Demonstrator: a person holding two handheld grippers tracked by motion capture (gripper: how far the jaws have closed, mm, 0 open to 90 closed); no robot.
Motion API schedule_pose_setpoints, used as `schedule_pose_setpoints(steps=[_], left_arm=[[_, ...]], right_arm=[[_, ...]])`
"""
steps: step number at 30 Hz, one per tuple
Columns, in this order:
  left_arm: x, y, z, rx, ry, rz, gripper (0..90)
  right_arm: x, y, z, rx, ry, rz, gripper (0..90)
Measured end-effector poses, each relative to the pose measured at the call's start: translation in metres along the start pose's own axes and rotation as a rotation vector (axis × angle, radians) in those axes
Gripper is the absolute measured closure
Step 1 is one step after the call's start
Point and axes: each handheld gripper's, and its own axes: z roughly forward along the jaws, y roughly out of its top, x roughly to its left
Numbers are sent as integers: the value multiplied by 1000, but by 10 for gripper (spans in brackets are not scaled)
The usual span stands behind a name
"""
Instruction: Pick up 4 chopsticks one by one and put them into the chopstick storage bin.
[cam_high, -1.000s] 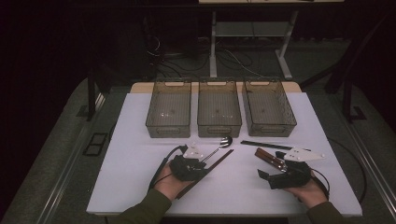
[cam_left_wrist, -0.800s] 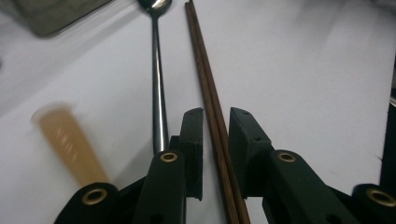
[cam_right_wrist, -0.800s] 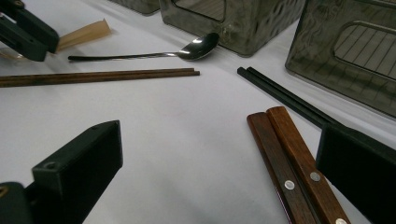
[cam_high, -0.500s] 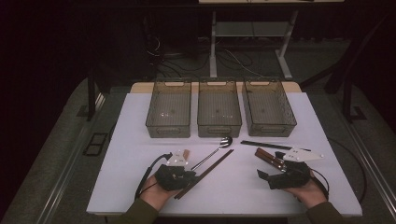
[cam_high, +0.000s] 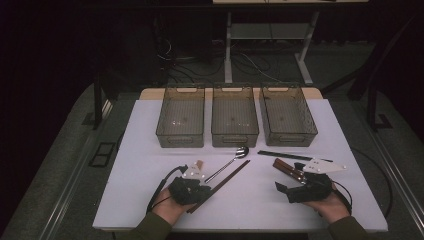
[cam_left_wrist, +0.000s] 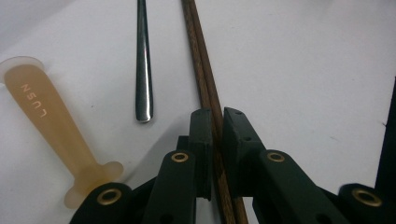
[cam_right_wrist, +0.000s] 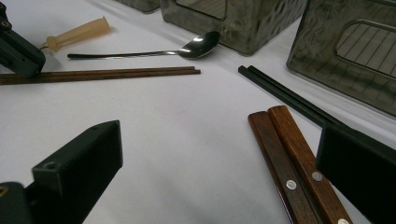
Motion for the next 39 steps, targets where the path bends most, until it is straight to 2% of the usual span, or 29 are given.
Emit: schedule_pose_setpoints(steps=[9, 16, 24, 25, 33, 35, 39], left_arm=[[3, -1, 3, 16, 20, -4, 820], [-4, -1, 4, 23, 65, 31, 824], [-4, 0, 4, 25, 74, 6, 838], [-4, -1, 5, 21, 73, -10, 838], [-1, 0, 5, 16, 68, -22, 845], [-1, 0, 5, 7, 65, -41, 845], [0, 0, 5, 8, 62, -37, 845]], right_arm=[[0, 0, 0, -2, -1, 2, 5], [0, 0, 0, 2, -1, -1, 5], [0, 0, 0, -1, 2, -3, 5], [0, 0, 0, 0, 2, -4, 5], [0, 0, 0, 2, 2, -6, 5], [0, 0, 0, 2, 2, -6, 5], [1, 0, 1, 1, 7, 1, 5]])
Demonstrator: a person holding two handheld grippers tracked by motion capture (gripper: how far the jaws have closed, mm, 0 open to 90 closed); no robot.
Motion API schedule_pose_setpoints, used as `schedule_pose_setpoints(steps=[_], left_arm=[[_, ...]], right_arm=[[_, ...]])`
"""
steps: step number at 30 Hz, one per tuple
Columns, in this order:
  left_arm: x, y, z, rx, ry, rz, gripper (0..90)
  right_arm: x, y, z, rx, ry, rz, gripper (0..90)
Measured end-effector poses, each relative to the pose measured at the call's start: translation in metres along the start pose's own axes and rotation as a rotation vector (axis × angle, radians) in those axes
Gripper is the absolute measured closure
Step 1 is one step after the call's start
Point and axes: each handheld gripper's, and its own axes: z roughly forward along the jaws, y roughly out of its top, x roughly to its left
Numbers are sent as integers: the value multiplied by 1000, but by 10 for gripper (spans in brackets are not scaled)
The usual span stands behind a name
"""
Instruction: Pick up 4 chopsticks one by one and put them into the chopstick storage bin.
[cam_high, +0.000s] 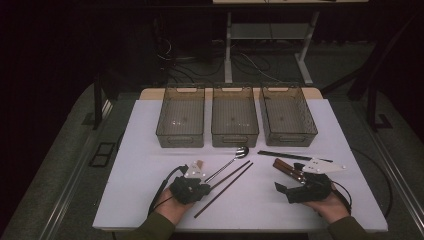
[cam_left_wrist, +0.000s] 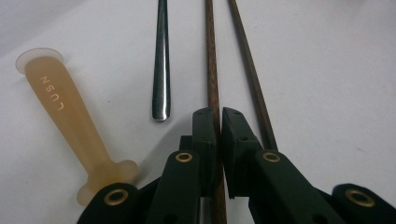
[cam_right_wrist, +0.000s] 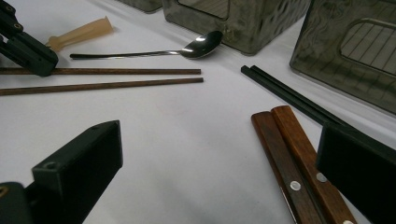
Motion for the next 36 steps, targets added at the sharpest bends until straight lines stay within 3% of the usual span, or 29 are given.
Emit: schedule_pose_setpoints(steps=[10, 17, 19, 22, 27, 36], left_arm=[[1, 1, -4, -13, 1, -1, 846], [1, 5, -11, -56, -27, 26, 845], [3, 7, -12, -60, -35, 47, 845], [5, 8, -13, -67, -44, 55, 845], [7, 10, -15, -79, -69, 44, 845], [13, 17, -24, -111, -84, 51, 844]], right_arm=[[5, -3, 10, 25, 16, 0, 5], [-4, -6, -2, 8, -1, 10, 5], [-3, -5, -2, 9, 4, 4, 5], [0, -6, 1, 40, 10, -53, 5], [1, -6, 2, 35, 26, -61, 5], [3, -5, 3, 39, 23, -38, 5]])
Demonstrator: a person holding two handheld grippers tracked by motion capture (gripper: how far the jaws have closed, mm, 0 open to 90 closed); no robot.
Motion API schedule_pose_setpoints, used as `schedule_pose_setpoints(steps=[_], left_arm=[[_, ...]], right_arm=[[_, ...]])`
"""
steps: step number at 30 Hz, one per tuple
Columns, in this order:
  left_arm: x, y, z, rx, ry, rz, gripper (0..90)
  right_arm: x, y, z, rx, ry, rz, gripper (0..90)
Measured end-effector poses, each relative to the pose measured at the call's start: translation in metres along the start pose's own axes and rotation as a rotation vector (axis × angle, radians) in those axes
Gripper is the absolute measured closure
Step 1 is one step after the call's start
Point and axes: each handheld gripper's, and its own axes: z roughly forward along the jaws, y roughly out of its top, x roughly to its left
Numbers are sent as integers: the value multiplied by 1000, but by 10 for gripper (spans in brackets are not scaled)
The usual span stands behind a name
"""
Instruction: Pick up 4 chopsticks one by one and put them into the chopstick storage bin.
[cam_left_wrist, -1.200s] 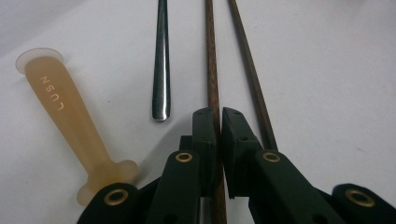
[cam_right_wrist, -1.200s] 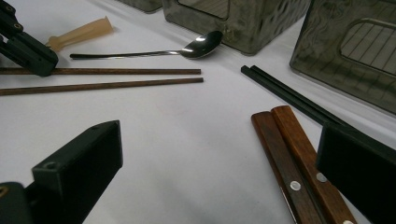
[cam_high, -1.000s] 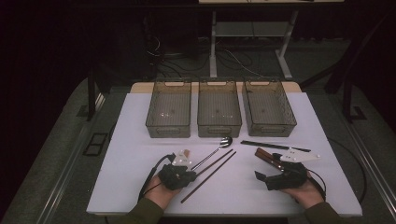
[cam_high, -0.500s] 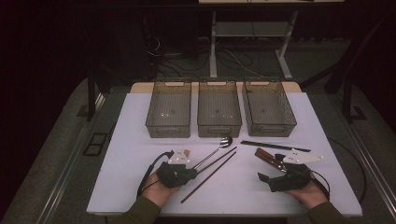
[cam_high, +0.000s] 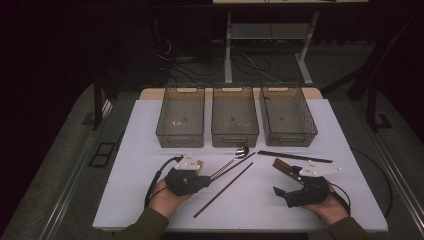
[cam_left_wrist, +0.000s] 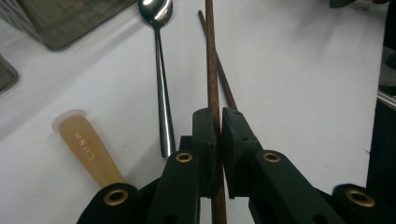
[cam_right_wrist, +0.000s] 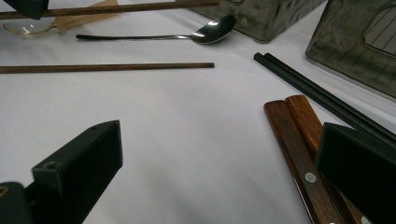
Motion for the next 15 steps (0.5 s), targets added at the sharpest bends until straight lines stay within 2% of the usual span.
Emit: schedule_pose_setpoints(steps=[5, 15], left_arm=[[3, 1, -3, -2, -8, 25, 844], [7, 6, -10, -32, -10, 36, 844]], right_arm=[[-2, 0, 0, 1, -7, 14, 5], [-3, 0, 0, -6, -8, 18, 5]])
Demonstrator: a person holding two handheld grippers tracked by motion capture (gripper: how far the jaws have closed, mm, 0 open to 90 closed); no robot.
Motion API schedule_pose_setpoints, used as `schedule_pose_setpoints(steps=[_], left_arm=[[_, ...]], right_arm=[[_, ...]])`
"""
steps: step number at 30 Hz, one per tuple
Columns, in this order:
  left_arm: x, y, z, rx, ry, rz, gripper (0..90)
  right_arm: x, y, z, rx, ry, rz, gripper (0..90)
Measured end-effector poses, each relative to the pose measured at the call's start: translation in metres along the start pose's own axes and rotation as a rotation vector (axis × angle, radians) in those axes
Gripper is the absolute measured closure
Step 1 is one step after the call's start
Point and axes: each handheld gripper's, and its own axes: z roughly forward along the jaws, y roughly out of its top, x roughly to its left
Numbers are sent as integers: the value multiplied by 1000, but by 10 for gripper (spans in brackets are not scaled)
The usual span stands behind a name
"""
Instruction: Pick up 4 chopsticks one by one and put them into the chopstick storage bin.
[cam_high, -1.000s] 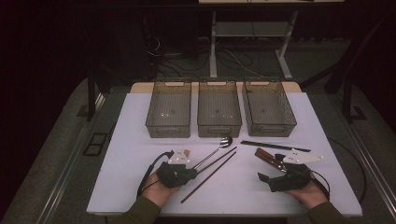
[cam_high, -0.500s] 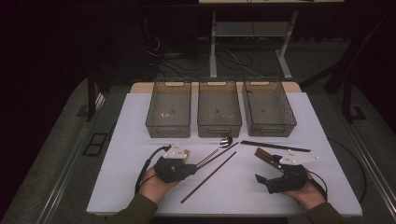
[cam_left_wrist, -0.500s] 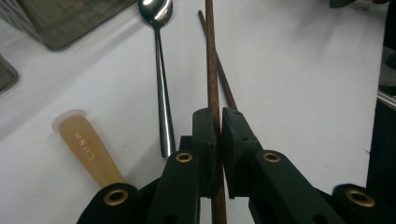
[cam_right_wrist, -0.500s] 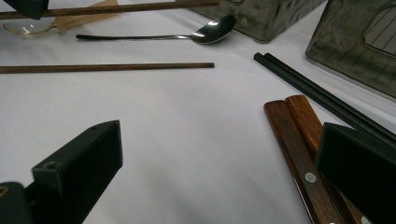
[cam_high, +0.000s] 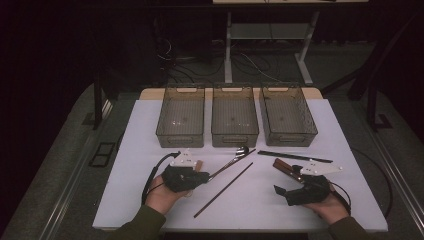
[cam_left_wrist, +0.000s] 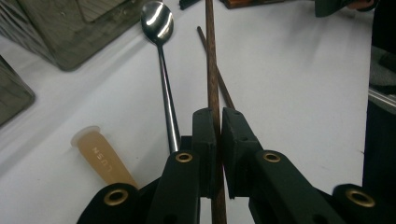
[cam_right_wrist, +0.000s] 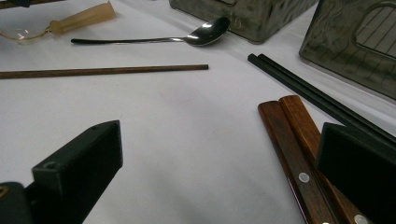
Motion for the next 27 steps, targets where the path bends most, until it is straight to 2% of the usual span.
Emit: schedule_pose_setpoints(steps=[9, 13, 21, 27], left_arm=[[10, 7, -11, -46, 23, 13, 844], [16, 10, -13, -63, 32, 5, 844], [33, 21, -21, -101, 81, 7, 845], [45, 26, -25, -128, 105, -8, 846]], right_arm=[[-1, 1, -1, -10, -1, 6, 5], [-1, 1, 0, -9, -5, 11, 5], [-1, 1, 1, -7, -13, 12, 5], [-2, 0, 2, -3, -13, 13, 5]])
